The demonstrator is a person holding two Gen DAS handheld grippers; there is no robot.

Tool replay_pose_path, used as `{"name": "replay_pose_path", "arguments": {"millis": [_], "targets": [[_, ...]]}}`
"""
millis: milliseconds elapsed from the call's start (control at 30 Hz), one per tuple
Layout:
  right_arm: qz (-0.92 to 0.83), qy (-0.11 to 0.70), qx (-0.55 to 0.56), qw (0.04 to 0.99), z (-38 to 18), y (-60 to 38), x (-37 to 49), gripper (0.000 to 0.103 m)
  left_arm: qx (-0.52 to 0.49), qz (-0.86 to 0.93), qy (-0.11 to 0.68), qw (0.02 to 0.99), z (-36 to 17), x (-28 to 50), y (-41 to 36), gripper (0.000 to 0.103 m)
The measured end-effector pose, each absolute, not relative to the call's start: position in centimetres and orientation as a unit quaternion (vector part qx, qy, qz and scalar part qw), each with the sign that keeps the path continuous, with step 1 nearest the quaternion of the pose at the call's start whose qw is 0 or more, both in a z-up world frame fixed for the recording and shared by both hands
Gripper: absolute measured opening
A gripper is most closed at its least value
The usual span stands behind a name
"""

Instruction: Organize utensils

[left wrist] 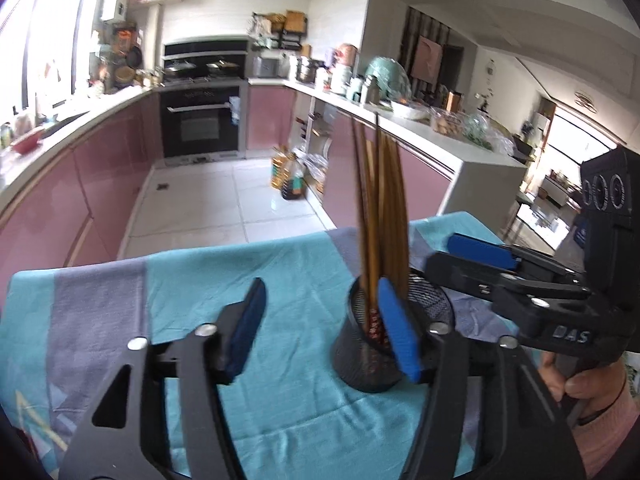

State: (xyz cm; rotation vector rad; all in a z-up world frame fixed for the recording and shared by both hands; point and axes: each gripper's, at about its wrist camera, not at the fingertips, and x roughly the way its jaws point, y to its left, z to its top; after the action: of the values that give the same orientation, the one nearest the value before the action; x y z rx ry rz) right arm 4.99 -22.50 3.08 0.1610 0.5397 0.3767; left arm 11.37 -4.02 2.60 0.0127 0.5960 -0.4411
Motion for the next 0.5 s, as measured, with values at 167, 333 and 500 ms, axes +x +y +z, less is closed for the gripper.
{"name": "replay_pose_path", "arguments": {"millis": [167, 333, 500], "targets": [[0.159, 0.228, 0.056, 0.959, 3.1, -21.7, 2.1, 0.087, 0.014, -0.173, 0.235, 0.956, 3.4, 7.8, -1.8, 0.097], [0.134, 0.202, 0.034, 0.97, 3.0, -20.7, -0.4, 0.097, 0.007, -0.13, 0.21, 0.969, 3.6, 5.2, 0.4, 0.097], [0.112, 0.178, 0.013, 0.978, 2.8, -19.9, -2.7, 0.097, -0.008, -0.089, 0.185, 0.979, 4.0, 2.8, 2.2, 0.097]]}}
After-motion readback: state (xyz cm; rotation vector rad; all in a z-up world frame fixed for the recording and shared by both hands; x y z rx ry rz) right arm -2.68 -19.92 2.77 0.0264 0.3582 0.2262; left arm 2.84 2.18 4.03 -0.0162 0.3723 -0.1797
